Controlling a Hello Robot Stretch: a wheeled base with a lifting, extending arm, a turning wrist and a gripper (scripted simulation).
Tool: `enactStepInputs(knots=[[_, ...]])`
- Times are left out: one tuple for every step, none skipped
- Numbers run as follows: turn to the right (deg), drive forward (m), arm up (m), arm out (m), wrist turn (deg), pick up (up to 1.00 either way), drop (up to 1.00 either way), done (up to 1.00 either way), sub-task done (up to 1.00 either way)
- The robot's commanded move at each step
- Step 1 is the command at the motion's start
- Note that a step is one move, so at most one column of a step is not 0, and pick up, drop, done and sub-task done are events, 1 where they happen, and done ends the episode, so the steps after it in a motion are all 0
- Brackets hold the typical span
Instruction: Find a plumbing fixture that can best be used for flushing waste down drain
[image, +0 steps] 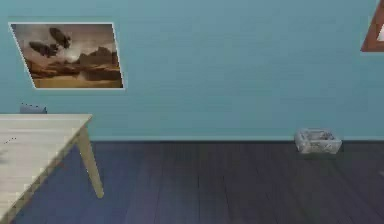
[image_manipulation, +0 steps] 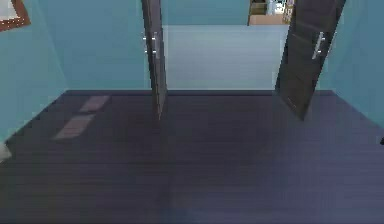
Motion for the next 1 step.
enactStepInputs(knots=[[45.0,0.00,0.00,0.00,0.0,0.00,0.00,0.00,0.00]])
